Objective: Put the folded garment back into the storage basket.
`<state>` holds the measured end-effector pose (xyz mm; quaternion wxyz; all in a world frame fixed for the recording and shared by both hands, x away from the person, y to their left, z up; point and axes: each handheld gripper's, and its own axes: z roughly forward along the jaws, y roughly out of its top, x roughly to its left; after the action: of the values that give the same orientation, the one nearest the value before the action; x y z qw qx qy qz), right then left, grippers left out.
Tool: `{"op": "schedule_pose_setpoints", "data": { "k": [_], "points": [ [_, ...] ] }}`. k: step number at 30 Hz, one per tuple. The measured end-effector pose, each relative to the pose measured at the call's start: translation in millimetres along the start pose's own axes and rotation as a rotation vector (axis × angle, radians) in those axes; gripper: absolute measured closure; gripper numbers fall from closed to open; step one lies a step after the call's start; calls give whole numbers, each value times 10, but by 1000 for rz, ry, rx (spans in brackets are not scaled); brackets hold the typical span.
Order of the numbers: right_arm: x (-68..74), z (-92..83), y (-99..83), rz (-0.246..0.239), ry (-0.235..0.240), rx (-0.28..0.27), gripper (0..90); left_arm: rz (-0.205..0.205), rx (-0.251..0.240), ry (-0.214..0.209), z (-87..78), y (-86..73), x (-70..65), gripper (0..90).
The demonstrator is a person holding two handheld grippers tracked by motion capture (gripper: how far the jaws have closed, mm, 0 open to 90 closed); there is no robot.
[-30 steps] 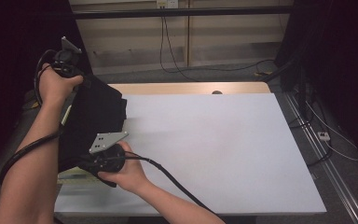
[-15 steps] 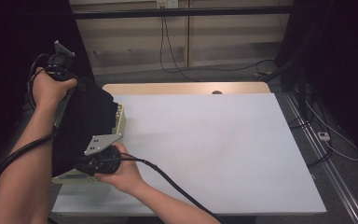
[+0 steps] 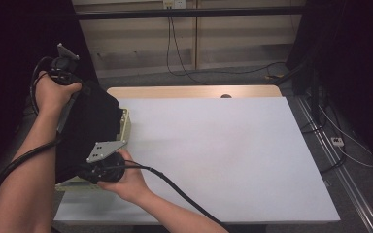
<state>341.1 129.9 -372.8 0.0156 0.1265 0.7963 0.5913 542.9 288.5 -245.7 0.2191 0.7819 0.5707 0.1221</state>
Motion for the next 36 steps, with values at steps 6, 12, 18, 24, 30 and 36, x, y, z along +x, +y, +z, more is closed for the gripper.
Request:
{"op": "schedule_pose_setpoints", "data": {
  "k": [6,12,18,24,30,36],
  "points": [
    [0,68,-42,17,5,10,806,-18,-1,7,122,-55,65,855],
    [-8,165,-59,23,12,29,804,-37,5,22,202,-127,166,854],
    [-25,246,33,41,-18,70,399,-13,-43,74,329,-254,289,569],
    [-177,-184,60,66,-100,94,303,34,-48,51,418,-369,264,449],
    [-404,-713,-61,64,-209,134,282,58,-37,19,525,-454,212,389],
    [-555,-1124,-282,81,-276,181,274,73,-38,-10,670,-535,121,357]
  ]
}}
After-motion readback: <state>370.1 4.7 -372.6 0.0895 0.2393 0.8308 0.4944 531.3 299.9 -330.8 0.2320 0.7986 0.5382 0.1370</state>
